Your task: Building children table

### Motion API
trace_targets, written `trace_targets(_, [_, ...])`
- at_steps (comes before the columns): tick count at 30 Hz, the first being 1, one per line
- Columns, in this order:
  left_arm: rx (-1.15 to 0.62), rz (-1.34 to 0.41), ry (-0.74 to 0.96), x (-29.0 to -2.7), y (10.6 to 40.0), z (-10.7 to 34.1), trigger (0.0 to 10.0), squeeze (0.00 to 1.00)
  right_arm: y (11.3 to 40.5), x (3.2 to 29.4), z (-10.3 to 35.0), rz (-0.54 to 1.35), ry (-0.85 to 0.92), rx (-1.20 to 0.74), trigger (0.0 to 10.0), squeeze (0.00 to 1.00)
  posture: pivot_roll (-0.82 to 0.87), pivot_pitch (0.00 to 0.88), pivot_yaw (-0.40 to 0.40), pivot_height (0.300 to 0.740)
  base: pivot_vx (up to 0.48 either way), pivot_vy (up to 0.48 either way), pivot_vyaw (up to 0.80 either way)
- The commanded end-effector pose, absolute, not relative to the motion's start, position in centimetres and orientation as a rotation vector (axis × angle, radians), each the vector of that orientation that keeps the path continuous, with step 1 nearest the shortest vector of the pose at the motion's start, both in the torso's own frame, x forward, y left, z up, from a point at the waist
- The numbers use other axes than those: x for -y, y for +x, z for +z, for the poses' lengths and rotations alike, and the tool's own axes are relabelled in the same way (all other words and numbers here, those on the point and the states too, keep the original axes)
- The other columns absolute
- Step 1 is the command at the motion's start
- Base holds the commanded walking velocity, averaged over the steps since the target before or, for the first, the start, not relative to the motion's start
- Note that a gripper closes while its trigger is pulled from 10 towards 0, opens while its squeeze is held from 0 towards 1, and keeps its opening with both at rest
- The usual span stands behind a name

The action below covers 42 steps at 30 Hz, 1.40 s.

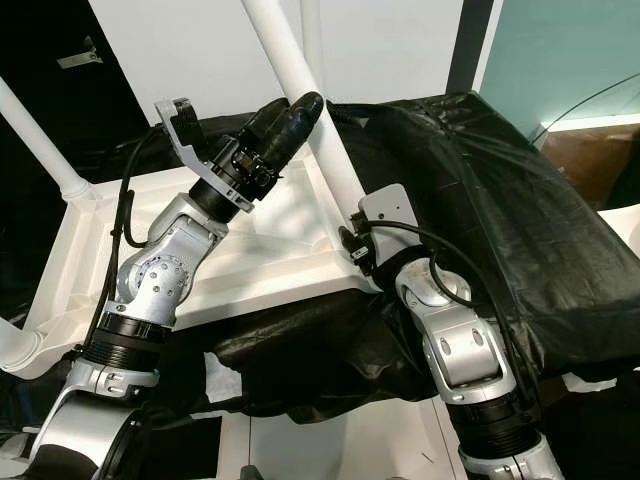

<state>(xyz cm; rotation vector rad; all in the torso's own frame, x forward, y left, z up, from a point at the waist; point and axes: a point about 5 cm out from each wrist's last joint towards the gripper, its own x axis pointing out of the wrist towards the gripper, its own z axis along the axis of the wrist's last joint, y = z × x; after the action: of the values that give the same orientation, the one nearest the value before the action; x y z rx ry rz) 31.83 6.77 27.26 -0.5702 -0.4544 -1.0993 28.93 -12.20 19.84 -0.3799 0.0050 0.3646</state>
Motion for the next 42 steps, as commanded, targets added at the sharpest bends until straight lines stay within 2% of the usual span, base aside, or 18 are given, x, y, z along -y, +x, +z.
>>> trace_targets(1, [0.577, -1.468, -0.484, -6.4, 29.7, 27.6, 10.0, 1.00, 28.9, 11.8, 19.9, 0.393, -0.409, -0.002, 0.0, 0.00, -0.18, 0.003, 0.069, 0.740, 0.000, 0.000, 0.00])
trace_targets(4, [0.583, -1.451, -0.462, -6.4, 29.8, 27.6, 10.0, 1.00, 28.9, 11.7, 19.9, 0.403, -0.420, -0.001, 0.0, 0.00, -0.18, 0.002, 0.069, 0.740, 0.000, 0.000, 0.00])
trace_targets(5, [0.574, -1.412, -0.427, -6.2, 30.1, 27.6, 10.0, 0.58, 28.8, 11.5, 19.9, 0.422, -0.446, 0.003, 0.0, 0.00, -0.18, 0.003, 0.069, 0.740, 0.000, 0.000, 0.00])
trace_targets(7, [0.564, -1.394, -0.417, -6.1, 30.3, 27.6, 10.0, 0.58, 28.7, 11.4, 19.9, 0.430, -0.459, 0.005, 0.0, 0.00, -0.18, 0.003, 0.069, 0.740, 0.000, 0.000, 0.00])
trace_targets(8, [0.557, -1.377, -0.405, -6.0, 30.5, 27.6, 10.0, 0.09, 28.7, 11.3, 19.9, 0.438, -0.469, 0.005, 0.0, 0.00, -0.18, 0.003, 0.069, 0.740, 0.000, 0.000, 0.00])
trace_targets(9, [0.557, -1.377, -0.405, -6.0, 30.5, 27.6, 10.0, 0.09, 28.7, 11.3, 19.9, 0.438, -0.469, 0.005, 0.0, 0.00, -0.18, 0.003, 0.069, 0.740, 0.000, 0.000, 0.00])
trace_targets(10, [0.551, -1.347, -0.403, -5.8, 30.9, 27.7, 10.0, 0.00, 28.5, 11.2, 19.7, 0.451, -0.479, -0.004, 0.0, 0.00, -0.18, 0.005, 0.070, 0.740, 0.000, 0.000, 0.00])
trace_targets(23, [0.553, -1.168, -0.454, -6.7, 33.0, 28.6, 10.0, 0.00, 27.3, 12.1, 18.5, 0.447, -0.487, -0.051, 0.0, 0.00, -0.19, 0.006, 0.070, 0.740, 0.000, 0.000, 0.00])
trace_targets(24, [0.557, -1.176, -0.464, -6.8, 33.0, 28.6, 4.3, 0.00, 27.1, 12.5, 18.3, 0.438, -0.488, -0.062, 0.0, 0.00, -0.19, 0.008, 0.073, 0.740, 0.000, 0.000, 0.00])
trace_targets(25, [0.561, -1.186, -0.469, -6.9, 33.0, 28.6, 4.3, 0.00, 26.9, 12.7, 18.2, 0.434, -0.490, -0.068, 0.0, 0.00, -0.19, 0.008, 0.073, 0.740, 0.000, 0.000, 0.00])
trace_targets(26, [0.565, -1.210, -0.476, -6.8, 32.8, 28.5, 0.0, 0.00, 26.9, 12.9, 18.1, 0.428, -0.495, -0.071, 0.0, 0.00, -0.20, 0.009, 0.074, 0.740, 0.000, 0.000, 0.00])
trace_targets(28, [0.568, -1.226, -0.480, -6.8, 32.6, 28.5, 0.0, 0.00, 26.8, 13.0, 18.1, 0.426, -0.498, -0.071, 0.0, 0.00, -0.20, 0.009, 0.074, 0.740, 0.000, 0.000, 0.00])
trace_targets(30, [0.581, -1.263, -0.481, -6.5, 32.2, 28.5, 0.0, 0.00, 27.0, 13.2, 18.3, 0.410, -0.503, -0.064, 7.0, 0.00, -0.20, 0.008, 0.075, 0.740, 0.000, 0.000, 0.00])
trace_targets(32, [0.586, -1.272, -0.481, -6.4, 32.0, 28.5, 0.0, 0.00, 27.0, 13.3, 18.4, 0.403, -0.504, -0.060, 7.0, 0.00, -0.20, 0.008, 0.075, 0.740, 0.000, 0.000, 0.00])
trace_targets(33, [0.589, -1.277, -0.481, -6.4, 32.0, 28.5, 0.0, 0.00, 27.1, 13.3, 18.5, 0.399, -0.504, -0.058, 9.2, 0.00, -0.20, 0.008, 0.075, 0.740, 0.000, 0.000, 0.00])
trace_targets(34, [0.589, -1.277, -0.481, -6.4, 32.0, 28.5, 0.0, 0.00, 27.1, 13.3, 18.5, 0.399, -0.504, -0.058, 9.2, 0.00, -0.20, 0.008, 0.075, 0.740, 0.000, 0.000, 0.00])
trace_targets(35, [0.594, -1.282, -0.482, -6.4, 31.9, 28.5, 0.0, 0.00, 27.2, 13.4, 18.6, 0.391, -0.504, -0.054, 10.0, 0.00, -0.20, 0.006, 0.075, 0.740, 0.000, 0.000, 0.00])
trace_targets(42, [0.606, -1.288, -0.473, -6.5, 31.7, 28.6, 0.0, 0.00, 27.5, 13.3, 19.0, 0.363, -0.502, -0.033, 10.0, 0.00, -0.19, 0.005, 0.074, 0.740, 0.000, 0.000, 0.00])
